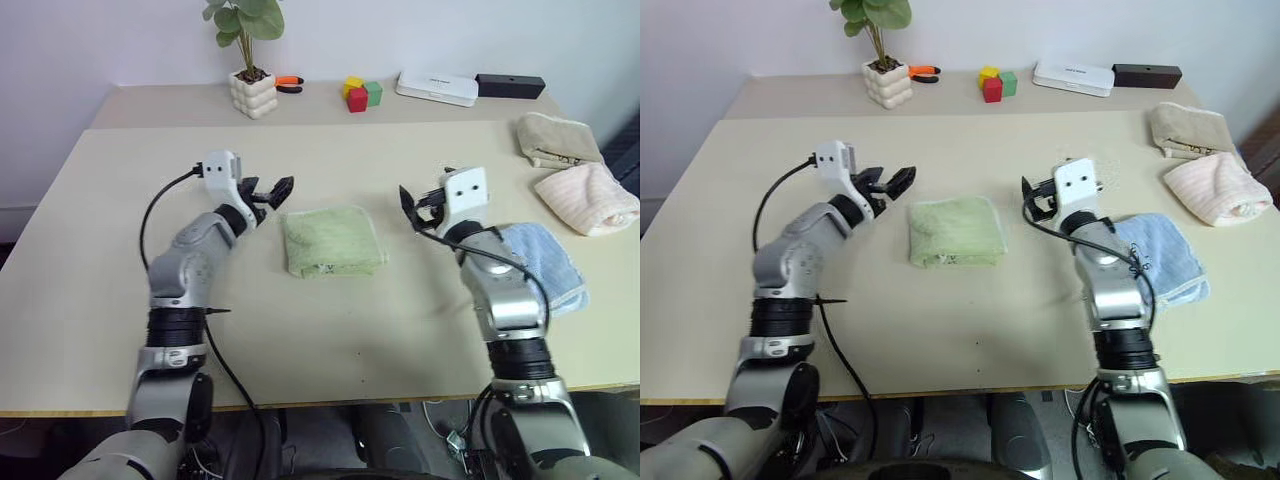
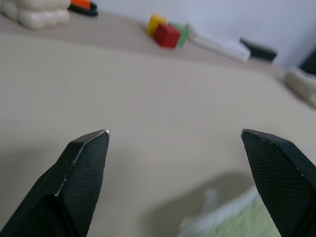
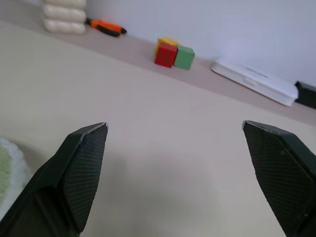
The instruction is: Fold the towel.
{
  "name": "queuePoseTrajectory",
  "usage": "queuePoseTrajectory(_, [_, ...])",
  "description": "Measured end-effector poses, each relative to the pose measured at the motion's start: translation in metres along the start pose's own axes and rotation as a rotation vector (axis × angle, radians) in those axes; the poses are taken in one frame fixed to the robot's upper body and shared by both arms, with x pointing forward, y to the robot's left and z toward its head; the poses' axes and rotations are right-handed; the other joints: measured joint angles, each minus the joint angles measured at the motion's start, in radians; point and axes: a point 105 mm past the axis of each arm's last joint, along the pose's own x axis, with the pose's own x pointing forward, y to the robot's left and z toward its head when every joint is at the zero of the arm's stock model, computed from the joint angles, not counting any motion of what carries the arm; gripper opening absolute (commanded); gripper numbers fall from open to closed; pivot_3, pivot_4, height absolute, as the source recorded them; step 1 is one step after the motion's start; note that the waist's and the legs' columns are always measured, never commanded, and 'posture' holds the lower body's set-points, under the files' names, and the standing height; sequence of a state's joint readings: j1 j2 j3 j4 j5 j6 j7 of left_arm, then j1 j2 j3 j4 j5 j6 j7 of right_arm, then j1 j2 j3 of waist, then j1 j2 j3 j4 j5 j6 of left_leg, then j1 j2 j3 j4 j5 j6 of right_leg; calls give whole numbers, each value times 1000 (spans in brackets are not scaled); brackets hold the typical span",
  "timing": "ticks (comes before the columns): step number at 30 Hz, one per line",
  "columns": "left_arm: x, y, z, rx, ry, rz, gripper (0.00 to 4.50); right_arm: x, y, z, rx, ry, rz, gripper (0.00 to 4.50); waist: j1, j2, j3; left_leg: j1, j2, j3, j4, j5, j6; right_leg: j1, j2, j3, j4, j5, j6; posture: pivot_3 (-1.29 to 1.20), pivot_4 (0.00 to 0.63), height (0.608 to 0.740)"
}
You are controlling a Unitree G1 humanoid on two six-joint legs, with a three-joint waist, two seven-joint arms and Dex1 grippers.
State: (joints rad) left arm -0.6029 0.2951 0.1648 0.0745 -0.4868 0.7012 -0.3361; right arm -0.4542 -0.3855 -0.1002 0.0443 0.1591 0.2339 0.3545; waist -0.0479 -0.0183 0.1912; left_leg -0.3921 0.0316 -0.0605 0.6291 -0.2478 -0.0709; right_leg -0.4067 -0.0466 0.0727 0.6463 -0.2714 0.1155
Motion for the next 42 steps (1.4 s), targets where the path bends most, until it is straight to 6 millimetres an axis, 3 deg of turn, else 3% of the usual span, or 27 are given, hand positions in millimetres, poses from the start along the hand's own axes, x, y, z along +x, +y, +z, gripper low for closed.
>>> queuePoseTrajectory(5, [-30,2,-47,-225,257,-85,4465,-20,12,31,127,-89,300,4500,2,1,1,0,0,0,1,0,0,0,0,0,1,0,0,0,150,740])
queuePoseTrajectory(9, [-48,-7,-51,-359,352,-188,4465,-49,10,47,132,-78,460,4500,8,0,1,0,0,-1,2,0,0,2,-1,-1,0,0,0,0,150,740])
queuePoseTrajectory(12, [-50,-15,-56,-403,383,-226,4465,-63,19,45,127,-44,543,4500,6,0,1,0,0,-1,1,0,0,2,-1,-1,0,0,0,0,150,740])
queuePoseTrajectory(18, [-37,-46,-68,-497,394,-321,4465,-65,22,43,133,-33,546,4500,16,0,1,0,0,-1,2,0,0,3,-1,-1,-1,0,0,0,150,740])
queuePoseTrajectory(27, [8,-89,-83,-577,361,-353,4465,-64,22,45,122,-39,533,4500,57,2,-1,1,-2,-2,3,0,0,10,-1,-1,-10,0,0,0,150,740])
queuePoseTrajectory(30, [18,-98,-85,-594,364,-346,3576,-64,21,45,117,-36,533,4500,60,2,-1,1,-3,-3,3,0,0,14,-1,-1,-15,0,0,0,150,740])
queuePoseTrajectory(37, [23,-106,-93,-641,409,-340,42,-66,21,42,110,-25,520,4500,59,2,-1,0,-4,-5,2,0,0,13,-1,-1,-16,1,4,0,150,740])
queuePoseTrajectory(42, [23,-98,-89,-631,377,-308,14,-68,20,41,78,-25,532,4500,50,3,-2,1,-4,-4,2,0,0,14,-1,0,-16,1,4,0,150,740])
